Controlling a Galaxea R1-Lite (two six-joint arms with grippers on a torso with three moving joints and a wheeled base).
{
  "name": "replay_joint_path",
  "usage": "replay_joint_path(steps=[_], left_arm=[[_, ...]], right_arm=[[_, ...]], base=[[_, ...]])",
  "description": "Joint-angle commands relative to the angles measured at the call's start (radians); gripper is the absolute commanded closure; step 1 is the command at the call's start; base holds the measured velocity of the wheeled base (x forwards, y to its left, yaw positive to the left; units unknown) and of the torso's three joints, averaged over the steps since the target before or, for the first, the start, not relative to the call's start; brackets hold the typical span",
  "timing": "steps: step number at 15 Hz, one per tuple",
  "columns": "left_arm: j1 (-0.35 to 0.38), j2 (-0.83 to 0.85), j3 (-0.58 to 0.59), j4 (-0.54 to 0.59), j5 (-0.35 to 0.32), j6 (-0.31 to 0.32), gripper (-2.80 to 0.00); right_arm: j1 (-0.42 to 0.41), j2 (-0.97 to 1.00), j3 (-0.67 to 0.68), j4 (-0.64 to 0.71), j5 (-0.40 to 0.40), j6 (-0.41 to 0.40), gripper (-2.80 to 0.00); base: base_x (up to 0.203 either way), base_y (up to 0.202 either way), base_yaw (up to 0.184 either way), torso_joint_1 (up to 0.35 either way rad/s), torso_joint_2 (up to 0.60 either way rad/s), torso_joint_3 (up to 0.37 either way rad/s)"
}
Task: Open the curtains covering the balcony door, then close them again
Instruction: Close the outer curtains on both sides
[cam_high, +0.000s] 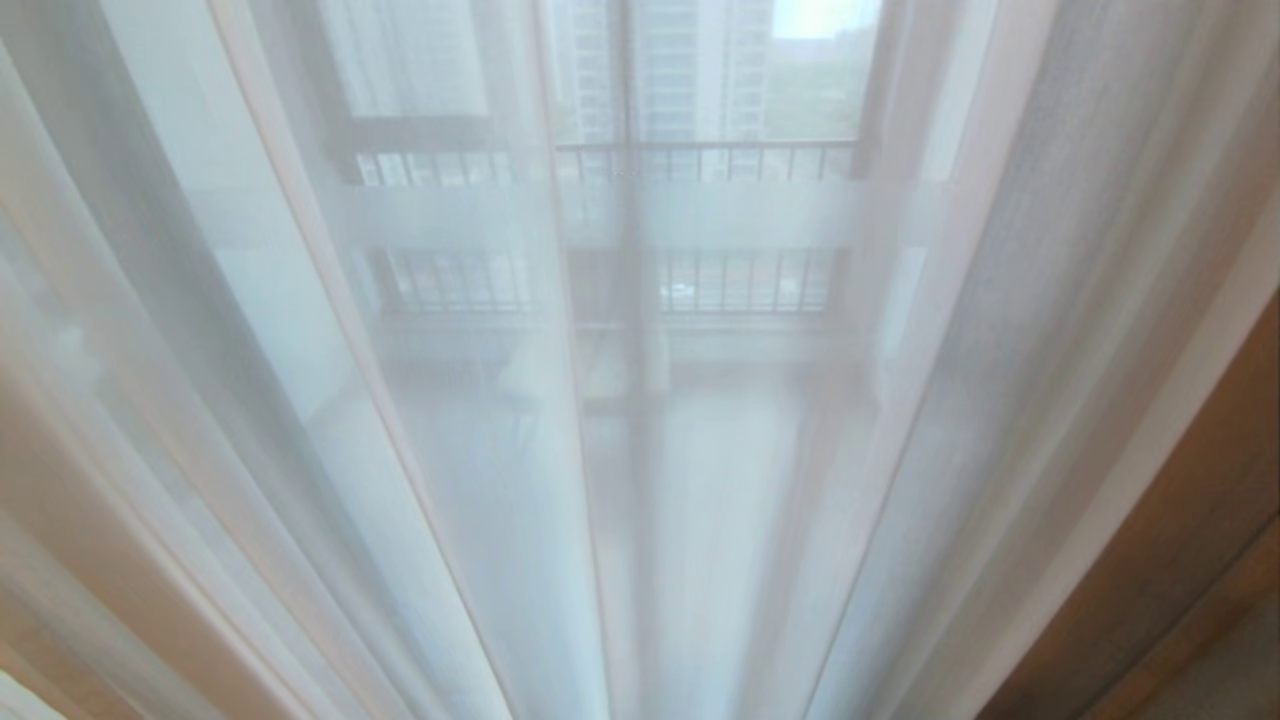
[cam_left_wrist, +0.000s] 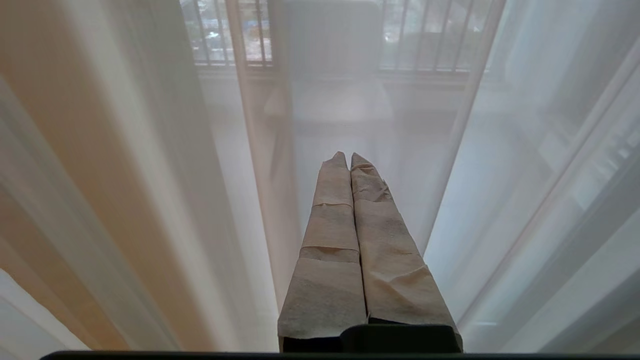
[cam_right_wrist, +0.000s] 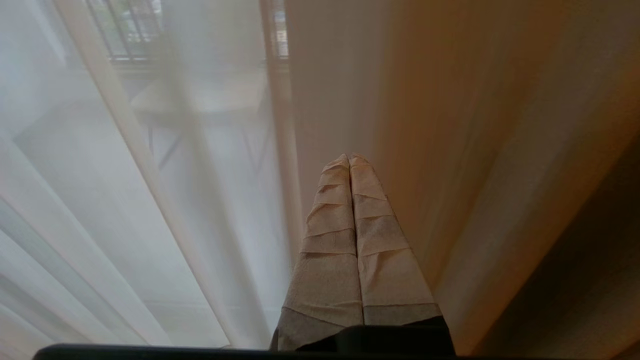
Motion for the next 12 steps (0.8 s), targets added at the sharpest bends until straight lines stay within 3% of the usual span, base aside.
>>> replay_joint_path(steps=[1,3,12], left_arm=[[0.000,-0.001,0.000,-0.002,0.000,-0.001,0.00],[0.000,-0.001,0.000,-0.002,0.000,-0.001,0.00],[0.000,-0.001,0.000,-0.002,0.000,-0.001,0.00]], right_arm=[[0.000,0.000,0.000,0.000,0.001,0.000,0.00],[0.000,0.000,0.000,0.000,0.000,0.000,0.00],[0.000,0.000,0.000,-0.002,0.000,0.001,0.00]], base=[[0.000,-0.169,-0.001,0.001,0.01,0.006],[0.000,-0.093,0.003,0.002,0.00,0.006],[0.000,0.000,0.000,0.000,0.00,0.000]])
